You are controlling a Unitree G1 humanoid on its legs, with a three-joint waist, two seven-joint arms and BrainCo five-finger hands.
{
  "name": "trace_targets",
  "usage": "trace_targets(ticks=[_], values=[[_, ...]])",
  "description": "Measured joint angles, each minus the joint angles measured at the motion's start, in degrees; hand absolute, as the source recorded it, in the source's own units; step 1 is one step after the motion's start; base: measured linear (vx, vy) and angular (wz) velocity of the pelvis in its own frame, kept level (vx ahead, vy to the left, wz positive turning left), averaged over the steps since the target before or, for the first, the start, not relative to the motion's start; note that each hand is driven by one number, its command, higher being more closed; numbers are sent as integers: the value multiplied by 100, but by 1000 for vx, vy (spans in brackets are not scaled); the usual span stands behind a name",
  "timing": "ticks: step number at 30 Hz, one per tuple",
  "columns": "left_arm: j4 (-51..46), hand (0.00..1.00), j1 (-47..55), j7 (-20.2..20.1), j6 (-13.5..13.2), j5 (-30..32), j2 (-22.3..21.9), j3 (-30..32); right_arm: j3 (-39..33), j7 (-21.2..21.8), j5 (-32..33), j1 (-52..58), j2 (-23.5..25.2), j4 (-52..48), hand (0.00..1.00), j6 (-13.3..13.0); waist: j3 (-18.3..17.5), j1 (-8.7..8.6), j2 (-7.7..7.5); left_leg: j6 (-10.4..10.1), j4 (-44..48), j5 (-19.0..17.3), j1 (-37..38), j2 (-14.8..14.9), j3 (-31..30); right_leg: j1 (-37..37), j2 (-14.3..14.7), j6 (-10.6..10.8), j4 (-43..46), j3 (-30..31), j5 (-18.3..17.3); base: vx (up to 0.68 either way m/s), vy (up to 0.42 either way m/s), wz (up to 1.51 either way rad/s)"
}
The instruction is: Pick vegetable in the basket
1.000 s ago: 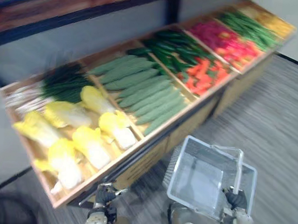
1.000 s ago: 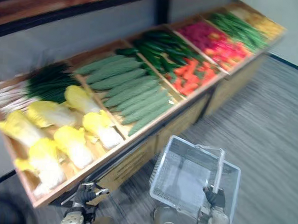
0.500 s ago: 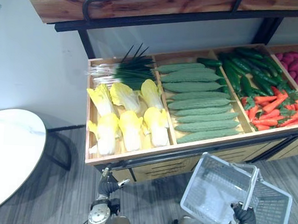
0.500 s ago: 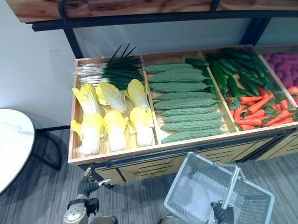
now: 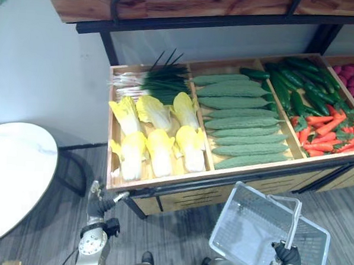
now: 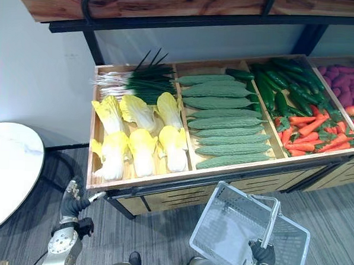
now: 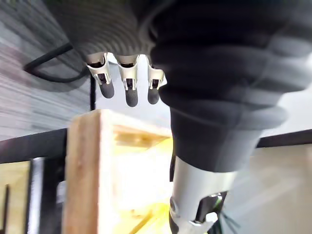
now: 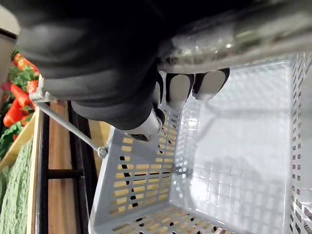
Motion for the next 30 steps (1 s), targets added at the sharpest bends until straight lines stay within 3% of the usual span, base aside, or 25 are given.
trace_targets(ticks=[4,8,13,17,22,26,30], values=[[-176,0,-220,91,-47,177,11,-157,59,8,-54,4,-97,-1,100,-4,-6,-22,53,-14,-3,9,-81,16,-49,-83,22,-8,0,12,-4,10,-6,0],[-90,0,-727,242,-20,694,15,-406,107,68,-124,-129,-105,-2,100,-10,11,-178,35,-70,-4,67,-133,18,37,-278,110,-34,8,232,57,84,-11,-15],[858,0,-2072,742,258,1345,258,-383,337,162,-232,-387,-164,-37,100,-37,157,-484,-23,-71,-14,65,-201,61,261,-519,236,-195,-41,562,227,49,-7,-34],[1527,0,-3088,932,375,1522,445,-388,446,247,-231,-634,-167,-157,100,-56,400,-553,-13,-72,-1,66,-400,131,456,-797,357,-208,-145,778,431,-32,1,-38],[2616,0,-4249,1078,619,1845,799,-552,723,259,-224,-947,-166,-352,100,-70,745,-775,-47,-53,25,79,-602,126,681,-1098,397,-183,-194,1016,608,-47,16,-24],[3119,0,-4822,1128,800,2486,827,-957,776,247,-218,-1016,-147,-425,100,-219,970,-789,-98,-50,34,81,-614,112,731,-1130,393,-172,-202,1081,639,-14,11,-9],[3296,0,-5163,1152,1089,3505,866,-1023,902,239,-219,-1038,-145,-747,100,-282,1137,-776,-120,-51,73,78,-600,112,826,-1187,394,-172,-120,1174,639,-22,-5,-8]])
